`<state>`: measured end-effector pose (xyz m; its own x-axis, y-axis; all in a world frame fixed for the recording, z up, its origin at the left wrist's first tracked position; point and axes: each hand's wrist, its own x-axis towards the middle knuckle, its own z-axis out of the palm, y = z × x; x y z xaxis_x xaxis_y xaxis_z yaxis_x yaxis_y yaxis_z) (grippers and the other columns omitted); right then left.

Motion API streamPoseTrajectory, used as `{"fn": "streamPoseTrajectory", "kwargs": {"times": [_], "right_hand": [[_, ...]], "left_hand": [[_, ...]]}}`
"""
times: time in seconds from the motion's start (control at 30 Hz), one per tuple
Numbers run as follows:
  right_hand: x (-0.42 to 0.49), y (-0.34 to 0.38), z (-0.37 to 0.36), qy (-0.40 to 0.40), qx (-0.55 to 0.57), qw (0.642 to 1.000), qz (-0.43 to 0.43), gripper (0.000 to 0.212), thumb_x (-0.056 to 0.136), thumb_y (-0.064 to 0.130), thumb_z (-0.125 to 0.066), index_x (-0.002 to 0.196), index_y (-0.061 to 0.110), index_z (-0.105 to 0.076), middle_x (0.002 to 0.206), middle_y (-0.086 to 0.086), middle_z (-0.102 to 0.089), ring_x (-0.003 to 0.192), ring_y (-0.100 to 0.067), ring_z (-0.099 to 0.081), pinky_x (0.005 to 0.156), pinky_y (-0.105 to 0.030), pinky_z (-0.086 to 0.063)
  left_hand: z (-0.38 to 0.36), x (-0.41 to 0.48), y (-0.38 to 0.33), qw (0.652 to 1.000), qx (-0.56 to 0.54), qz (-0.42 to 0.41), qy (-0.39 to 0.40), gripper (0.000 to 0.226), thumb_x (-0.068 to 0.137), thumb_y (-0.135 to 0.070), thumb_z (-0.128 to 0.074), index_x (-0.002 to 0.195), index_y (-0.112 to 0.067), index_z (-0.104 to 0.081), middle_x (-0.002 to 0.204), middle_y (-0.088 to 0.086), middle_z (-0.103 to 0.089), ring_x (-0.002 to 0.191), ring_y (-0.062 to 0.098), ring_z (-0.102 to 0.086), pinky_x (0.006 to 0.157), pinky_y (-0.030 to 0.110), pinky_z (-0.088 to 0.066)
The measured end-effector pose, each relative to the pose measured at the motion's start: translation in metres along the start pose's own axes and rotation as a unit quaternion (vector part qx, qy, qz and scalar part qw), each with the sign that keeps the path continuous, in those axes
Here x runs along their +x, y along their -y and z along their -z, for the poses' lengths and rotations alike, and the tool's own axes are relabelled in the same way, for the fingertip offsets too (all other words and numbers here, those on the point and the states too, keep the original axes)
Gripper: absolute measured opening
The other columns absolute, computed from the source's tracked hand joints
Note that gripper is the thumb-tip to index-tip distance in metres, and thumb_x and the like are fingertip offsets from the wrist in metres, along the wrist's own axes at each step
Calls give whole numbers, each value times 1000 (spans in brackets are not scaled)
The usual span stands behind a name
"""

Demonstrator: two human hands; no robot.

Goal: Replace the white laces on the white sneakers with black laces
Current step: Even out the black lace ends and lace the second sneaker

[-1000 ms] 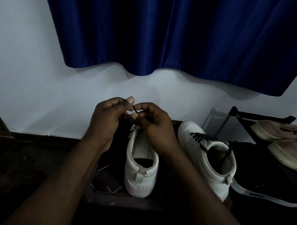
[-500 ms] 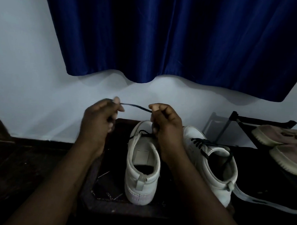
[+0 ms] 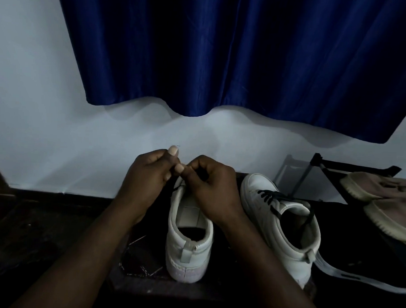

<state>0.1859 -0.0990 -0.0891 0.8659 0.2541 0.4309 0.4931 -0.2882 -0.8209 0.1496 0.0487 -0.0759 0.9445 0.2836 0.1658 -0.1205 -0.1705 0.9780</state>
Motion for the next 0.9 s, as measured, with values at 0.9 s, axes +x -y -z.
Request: {"fn": "streamPoseTrajectory", "kwargs": {"times": [0.9], "right_hand": [[-1, -4, 3, 55, 79, 995, -35, 4, 94, 13, -74, 93, 15, -77, 89, 0, -79, 89, -23, -75, 87, -49, -59]], "left_hand": [[8, 2, 5, 998, 34, -55, -27, 21, 91, -20, -76, 91, -19, -55, 66, 5, -70, 48, 16, -51, 52, 25, -41]]}}
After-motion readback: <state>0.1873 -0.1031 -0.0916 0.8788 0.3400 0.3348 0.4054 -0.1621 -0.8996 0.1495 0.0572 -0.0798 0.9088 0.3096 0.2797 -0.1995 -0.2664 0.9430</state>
